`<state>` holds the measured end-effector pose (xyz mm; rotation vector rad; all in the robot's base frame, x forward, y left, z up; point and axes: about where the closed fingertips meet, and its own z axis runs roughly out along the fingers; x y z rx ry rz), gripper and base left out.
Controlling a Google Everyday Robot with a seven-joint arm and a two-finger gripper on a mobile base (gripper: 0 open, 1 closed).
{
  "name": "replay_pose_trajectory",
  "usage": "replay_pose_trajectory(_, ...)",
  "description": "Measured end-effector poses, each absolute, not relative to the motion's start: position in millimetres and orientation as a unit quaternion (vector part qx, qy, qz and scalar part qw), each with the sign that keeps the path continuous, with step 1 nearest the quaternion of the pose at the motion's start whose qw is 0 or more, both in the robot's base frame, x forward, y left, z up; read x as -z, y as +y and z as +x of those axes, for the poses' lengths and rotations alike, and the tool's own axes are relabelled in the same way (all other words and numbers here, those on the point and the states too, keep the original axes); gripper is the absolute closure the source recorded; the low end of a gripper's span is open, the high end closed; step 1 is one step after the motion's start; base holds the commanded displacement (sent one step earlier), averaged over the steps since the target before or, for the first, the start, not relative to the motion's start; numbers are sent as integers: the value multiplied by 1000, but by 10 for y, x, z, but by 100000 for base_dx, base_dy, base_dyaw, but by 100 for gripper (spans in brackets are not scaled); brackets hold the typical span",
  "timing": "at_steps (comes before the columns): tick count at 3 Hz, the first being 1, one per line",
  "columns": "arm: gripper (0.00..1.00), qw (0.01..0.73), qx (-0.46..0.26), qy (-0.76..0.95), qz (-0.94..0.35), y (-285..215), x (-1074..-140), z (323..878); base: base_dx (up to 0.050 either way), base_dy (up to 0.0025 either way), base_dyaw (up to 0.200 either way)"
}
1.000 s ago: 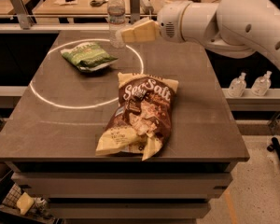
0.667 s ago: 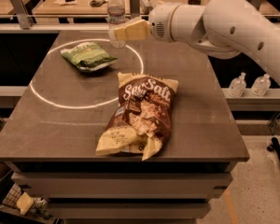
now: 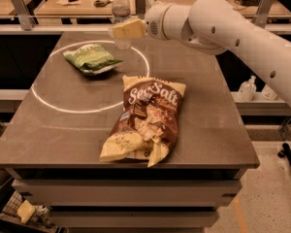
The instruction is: Pick water bottle
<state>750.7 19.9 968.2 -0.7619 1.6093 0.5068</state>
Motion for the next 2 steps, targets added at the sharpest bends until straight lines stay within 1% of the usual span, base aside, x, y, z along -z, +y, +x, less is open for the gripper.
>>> replay_pose_trajectory(2,0,609,-226,692,-316,277,-9532,7979,0,0,0)
